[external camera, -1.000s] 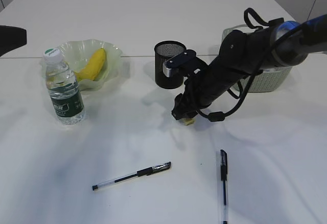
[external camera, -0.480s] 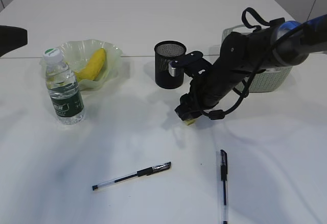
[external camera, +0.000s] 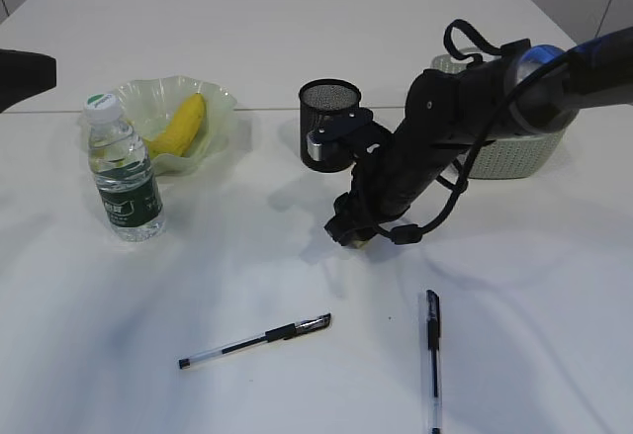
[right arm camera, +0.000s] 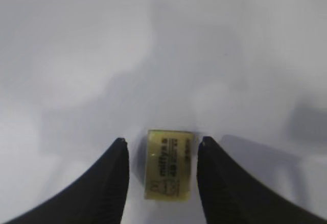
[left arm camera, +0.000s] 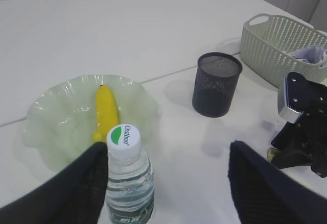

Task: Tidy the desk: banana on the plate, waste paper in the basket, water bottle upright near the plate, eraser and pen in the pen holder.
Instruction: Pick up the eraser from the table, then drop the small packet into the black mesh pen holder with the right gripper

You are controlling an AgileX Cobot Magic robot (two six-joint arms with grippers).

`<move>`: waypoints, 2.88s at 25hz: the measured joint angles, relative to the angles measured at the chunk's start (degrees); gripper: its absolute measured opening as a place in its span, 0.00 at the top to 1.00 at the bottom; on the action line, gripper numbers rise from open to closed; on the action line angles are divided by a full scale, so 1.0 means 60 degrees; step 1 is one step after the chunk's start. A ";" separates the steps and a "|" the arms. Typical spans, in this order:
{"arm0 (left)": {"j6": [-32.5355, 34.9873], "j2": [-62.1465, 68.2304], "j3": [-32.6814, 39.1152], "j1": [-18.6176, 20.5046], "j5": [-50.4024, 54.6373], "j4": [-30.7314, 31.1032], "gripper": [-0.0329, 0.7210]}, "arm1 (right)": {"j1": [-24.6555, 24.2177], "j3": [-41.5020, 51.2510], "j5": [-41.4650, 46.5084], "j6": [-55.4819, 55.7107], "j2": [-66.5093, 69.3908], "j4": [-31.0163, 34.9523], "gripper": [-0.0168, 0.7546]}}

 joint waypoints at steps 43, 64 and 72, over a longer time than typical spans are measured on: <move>0.0000 0.0000 0.0000 0.0000 -0.0181 0.0056 0.27 | 0.0000 -0.0003 0.0914 0.0254 -0.0469 -0.1025 0.78; 0.0000 0.0000 0.0000 0.0000 -0.0188 0.0069 0.28 | -0.0264 -0.1876 0.1284 0.0368 -0.1412 -0.1332 0.78; 0.0000 0.0000 0.0000 0.0000 -0.0188 0.0069 0.28 | -0.0651 -0.2076 0.0601 0.0368 -0.1412 -0.1376 0.78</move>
